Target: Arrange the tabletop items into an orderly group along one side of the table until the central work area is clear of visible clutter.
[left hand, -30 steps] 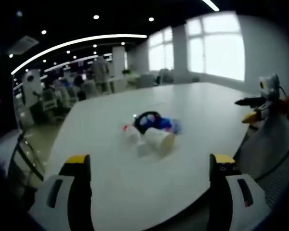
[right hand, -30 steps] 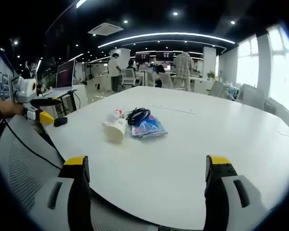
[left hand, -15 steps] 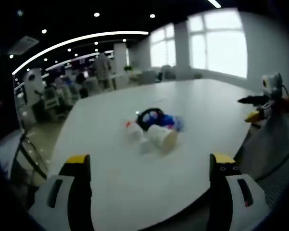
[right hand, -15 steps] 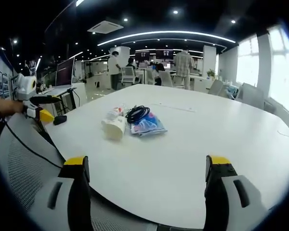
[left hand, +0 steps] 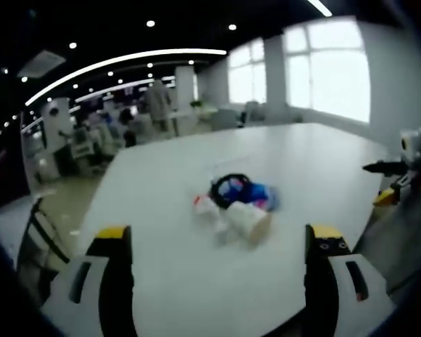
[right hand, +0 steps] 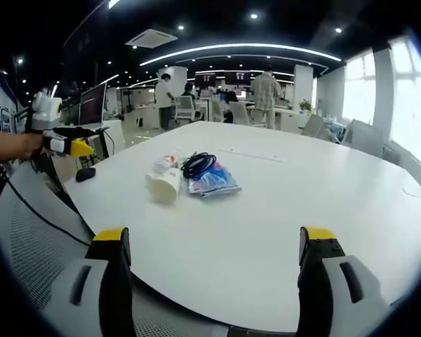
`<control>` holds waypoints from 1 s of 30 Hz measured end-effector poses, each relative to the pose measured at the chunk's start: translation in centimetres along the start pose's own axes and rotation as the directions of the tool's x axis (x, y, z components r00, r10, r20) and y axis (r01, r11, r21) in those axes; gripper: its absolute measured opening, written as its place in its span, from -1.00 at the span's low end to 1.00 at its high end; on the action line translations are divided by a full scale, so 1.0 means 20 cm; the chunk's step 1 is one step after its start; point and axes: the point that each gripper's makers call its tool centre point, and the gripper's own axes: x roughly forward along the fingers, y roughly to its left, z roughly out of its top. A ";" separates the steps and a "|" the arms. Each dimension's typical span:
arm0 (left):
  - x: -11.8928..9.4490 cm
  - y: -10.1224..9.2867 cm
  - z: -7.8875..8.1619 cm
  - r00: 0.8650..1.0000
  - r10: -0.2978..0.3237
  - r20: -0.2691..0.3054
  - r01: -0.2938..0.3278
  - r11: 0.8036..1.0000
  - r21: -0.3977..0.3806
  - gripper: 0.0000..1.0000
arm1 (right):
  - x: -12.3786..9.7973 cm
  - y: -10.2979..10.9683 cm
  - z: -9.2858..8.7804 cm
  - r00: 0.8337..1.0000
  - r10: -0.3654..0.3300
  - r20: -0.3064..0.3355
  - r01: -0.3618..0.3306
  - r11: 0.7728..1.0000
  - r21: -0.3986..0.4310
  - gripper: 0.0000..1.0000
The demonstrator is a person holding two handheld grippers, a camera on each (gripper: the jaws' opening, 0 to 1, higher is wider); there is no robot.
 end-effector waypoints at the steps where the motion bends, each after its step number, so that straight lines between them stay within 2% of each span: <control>1: 0.05 0.02 0.02 1.000 0.009 0.002 -0.009 1.000 -0.018 0.99 | 0.00 0.00 0.00 1.000 0.000 -0.003 0.000 1.000 0.000 0.99; 6: 0.14 0.07 0.08 0.999 0.047 0.027 -0.046 0.999 -0.014 0.99 | 0.00 -0.01 -0.01 1.000 -0.005 -0.011 0.005 1.000 -0.001 0.99; 9: 0.19 0.08 0.09 0.999 0.044 0.021 -0.044 0.999 -0.026 0.99 | 0.00 -0.01 0.00 1.000 -0.006 -0.009 0.006 1.000 -0.003 0.98; 23: 0.38 0.06 0.09 0.999 0.036 -0.001 -0.036 0.998 -0.047 0.95 | 0.00 -0.02 -0.02 1.000 -0.013 -0.021 0.013 1.000 0.005 0.96; 27: 0.44 0.05 0.08 0.999 0.034 -0.014 -0.035 0.998 -0.057 0.90 | 0.00 -0.02 -0.02 1.000 -0.015 -0.021 0.015 1.000 0.008 0.95; 30: 0.48 0.05 0.09 0.999 0.034 -0.004 -0.035 0.997 -0.065 0.83 | 0.00 -0.02 -0.02 1.000 -0.017 -0.020 0.017 1.000 0.010 0.95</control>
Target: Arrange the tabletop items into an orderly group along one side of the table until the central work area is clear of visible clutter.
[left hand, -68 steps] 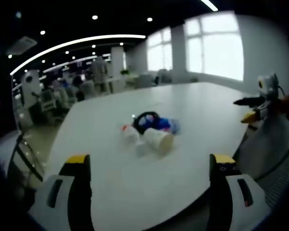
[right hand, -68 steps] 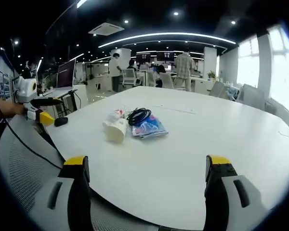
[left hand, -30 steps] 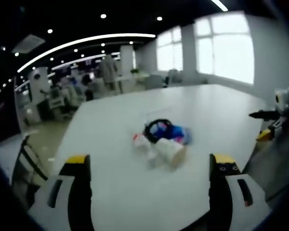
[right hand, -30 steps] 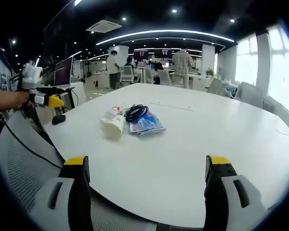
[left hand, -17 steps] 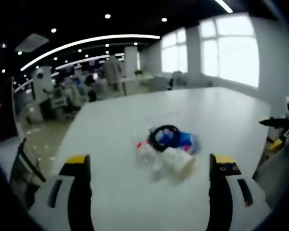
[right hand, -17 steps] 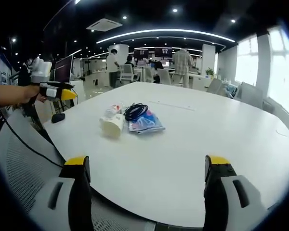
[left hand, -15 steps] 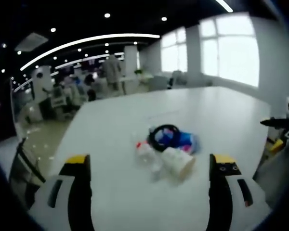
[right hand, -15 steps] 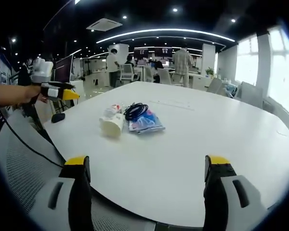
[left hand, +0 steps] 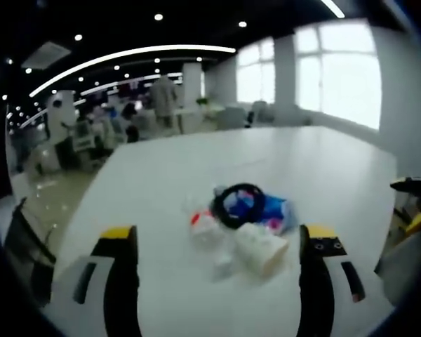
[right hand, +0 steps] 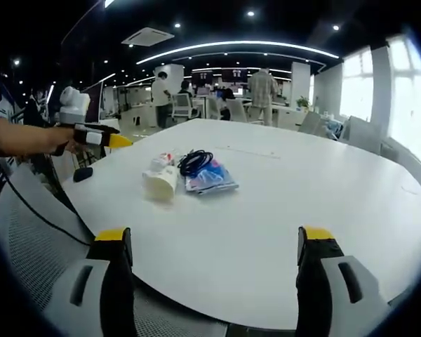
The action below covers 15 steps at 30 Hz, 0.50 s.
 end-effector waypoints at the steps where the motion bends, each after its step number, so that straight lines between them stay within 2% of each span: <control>1: 0.02 0.00 0.01 1.000 -0.001 0.002 0.001 1.000 -0.013 0.83 | 0.00 0.00 0.00 1.000 0.000 -0.001 0.000 1.000 0.001 0.95; 15: 0.20 -0.01 -0.04 0.998 -0.016 -0.053 0.014 1.000 -0.021 0.79 | 0.00 -0.01 -0.01 1.000 -0.005 -0.008 0.005 1.000 0.005 0.93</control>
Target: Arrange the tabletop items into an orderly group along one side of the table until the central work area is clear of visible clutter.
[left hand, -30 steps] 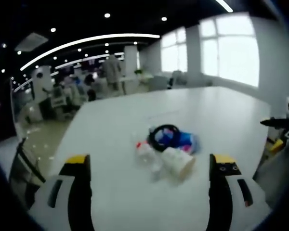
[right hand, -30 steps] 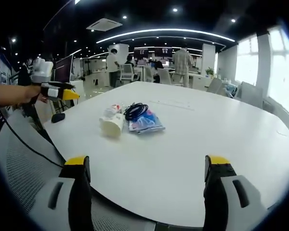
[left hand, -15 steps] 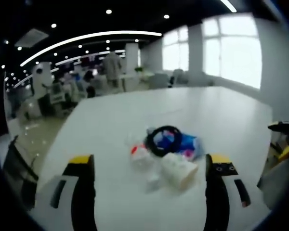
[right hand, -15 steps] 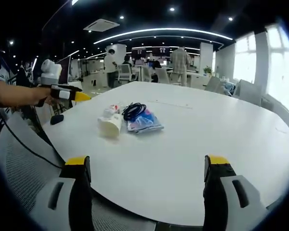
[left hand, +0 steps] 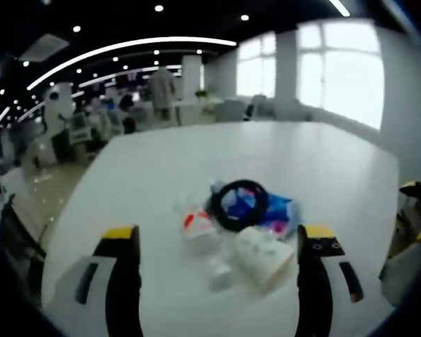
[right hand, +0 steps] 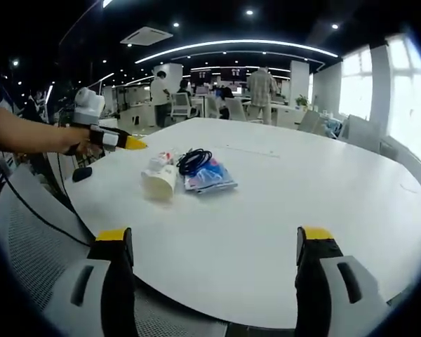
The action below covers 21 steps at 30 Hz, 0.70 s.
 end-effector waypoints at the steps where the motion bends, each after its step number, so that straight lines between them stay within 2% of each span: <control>1: 0.01 0.00 0.00 1.000 0.001 -0.005 -0.001 1.000 -0.002 0.78 | 0.00 0.00 0.00 1.000 -0.001 0.000 0.001 1.000 0.001 0.92; 14: 0.16 0.01 -0.04 0.999 0.011 -0.053 -0.013 0.999 -0.041 0.68 | 0.00 -0.01 0.00 1.000 -0.008 -0.004 0.008 1.000 0.008 0.89; 21: 0.22 0.03 -0.07 0.996 0.014 -0.087 -0.022 0.996 -0.090 0.59 | 0.00 -0.01 -0.01 1.000 -0.008 -0.010 0.008 1.000 0.007 0.87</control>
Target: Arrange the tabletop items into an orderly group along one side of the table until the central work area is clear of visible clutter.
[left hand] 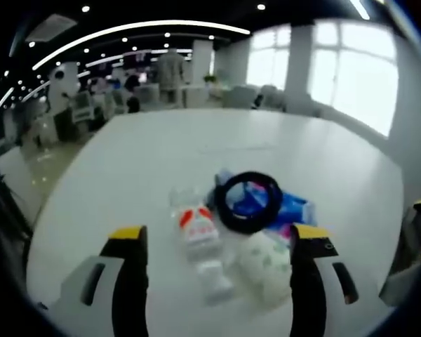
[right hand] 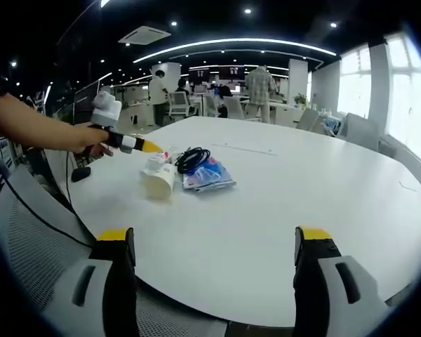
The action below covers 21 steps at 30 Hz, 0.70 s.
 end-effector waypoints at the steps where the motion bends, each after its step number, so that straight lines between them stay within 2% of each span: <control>1: 0.02 0.00 0.00 1.000 0.001 -0.008 -0.001 1.000 -0.005 0.58 | 0.00 0.00 0.00 1.000 0.001 0.001 -0.001 1.000 0.001 0.87; 6: 0.05 0.02 0.01 1.000 0.010 -0.020 -0.011 0.999 -0.036 0.51 | 0.00 0.00 0.00 1.000 0.006 -0.002 -0.006 1.000 -0.002 0.87; 16: 0.16 0.05 -0.02 0.997 0.020 -0.077 -0.023 0.999 -0.043 0.42 | 0.01 0.00 -0.01 1.000 0.007 -0.017 -0.007 1.000 0.002 0.85; 21: 0.21 0.07 -0.04 0.993 0.016 -0.116 -0.023 0.998 -0.064 0.24 | 0.01 0.00 -0.02 1.000 0.001 -0.025 -0.001 1.000 0.000 0.83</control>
